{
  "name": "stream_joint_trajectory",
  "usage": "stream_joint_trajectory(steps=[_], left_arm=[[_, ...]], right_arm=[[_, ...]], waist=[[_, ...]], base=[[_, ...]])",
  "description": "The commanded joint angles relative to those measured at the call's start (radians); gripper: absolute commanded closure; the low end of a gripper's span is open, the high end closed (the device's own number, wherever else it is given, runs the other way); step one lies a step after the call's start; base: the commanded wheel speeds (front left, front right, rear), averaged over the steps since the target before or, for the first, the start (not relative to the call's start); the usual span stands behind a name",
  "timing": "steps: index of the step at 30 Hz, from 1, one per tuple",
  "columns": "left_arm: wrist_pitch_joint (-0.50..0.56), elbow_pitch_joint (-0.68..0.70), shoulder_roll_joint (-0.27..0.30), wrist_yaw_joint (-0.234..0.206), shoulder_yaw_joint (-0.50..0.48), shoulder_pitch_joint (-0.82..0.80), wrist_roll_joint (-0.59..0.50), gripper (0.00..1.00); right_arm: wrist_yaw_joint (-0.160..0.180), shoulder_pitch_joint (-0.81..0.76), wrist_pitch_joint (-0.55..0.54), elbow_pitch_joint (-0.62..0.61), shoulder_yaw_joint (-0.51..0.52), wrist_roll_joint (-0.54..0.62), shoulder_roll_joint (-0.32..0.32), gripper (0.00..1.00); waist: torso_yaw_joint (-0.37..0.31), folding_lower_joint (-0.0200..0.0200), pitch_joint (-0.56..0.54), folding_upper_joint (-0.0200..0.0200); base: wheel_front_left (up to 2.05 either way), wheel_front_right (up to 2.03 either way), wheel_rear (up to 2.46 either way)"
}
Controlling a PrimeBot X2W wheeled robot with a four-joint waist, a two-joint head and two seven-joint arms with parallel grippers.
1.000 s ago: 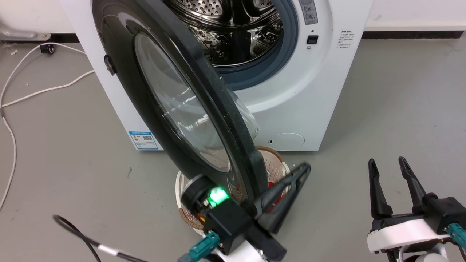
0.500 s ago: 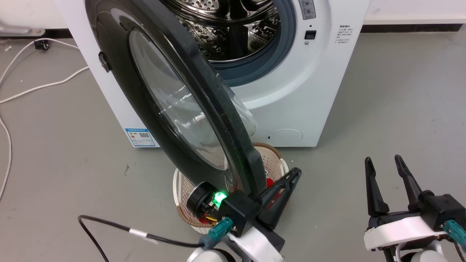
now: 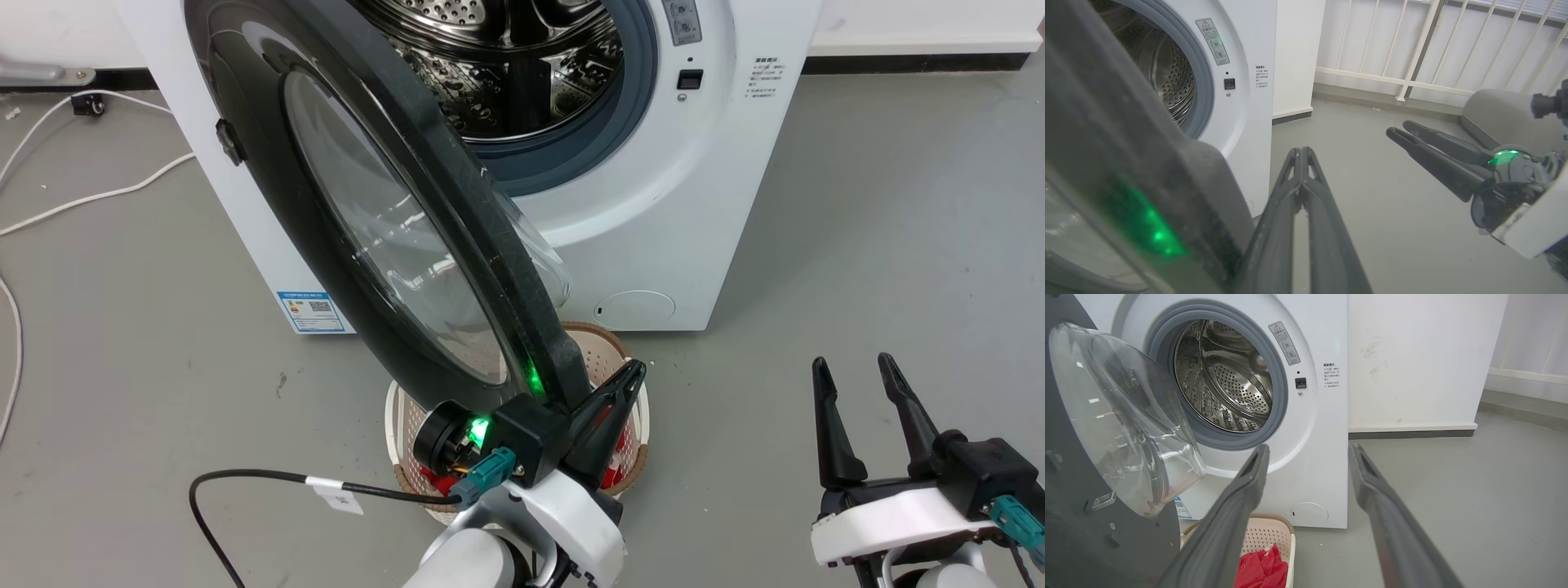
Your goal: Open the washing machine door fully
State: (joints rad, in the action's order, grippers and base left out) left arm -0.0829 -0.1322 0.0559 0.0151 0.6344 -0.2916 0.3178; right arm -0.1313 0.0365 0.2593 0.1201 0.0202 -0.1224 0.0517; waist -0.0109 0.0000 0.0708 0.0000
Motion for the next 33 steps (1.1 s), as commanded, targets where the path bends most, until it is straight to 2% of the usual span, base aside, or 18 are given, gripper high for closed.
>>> stream_joint_trajectory(steps=[1, 10, 22, 33], left_arm=[[-0.01, -0.015, 0.002, -0.01, -0.011, -0.009, 0.006, 1.0], [-0.043, -0.049, 0.012, -0.026, -0.024, -0.004, 0.013, 1.0], [-0.043, 0.048, 0.096, -0.094, -0.043, 0.134, 0.005, 1.0], [-0.047, 0.147, 0.126, -0.128, -0.028, 0.217, -0.005, 1.0]], right_arm=[[0.001, 0.001, 0.004, 0.0, -0.001, -0.003, -0.003, 0.0], [0.001, 0.004, 0.004, 0.001, -0.01, -0.003, -0.003, 0.0], [0.001, -0.019, 0.003, 0.012, -0.011, -0.016, -0.003, 0.0], [0.001, -0.034, -0.019, -0.016, 0.008, 0.004, -0.003, 0.0]], waist=[[0.003, 0.0, -0.003, 0.0], [0.01, 0.0, -0.012, 0.0], [0.02, 0.0, -0.033, 0.0], [0.125, 0.0, -0.033, 0.0]], base=[[0.0, 0.0, 0.0], [0.0, 0.0, 0.0], [0.0, 0.0, 0.0], [0.0, 0.0, 0.0]])
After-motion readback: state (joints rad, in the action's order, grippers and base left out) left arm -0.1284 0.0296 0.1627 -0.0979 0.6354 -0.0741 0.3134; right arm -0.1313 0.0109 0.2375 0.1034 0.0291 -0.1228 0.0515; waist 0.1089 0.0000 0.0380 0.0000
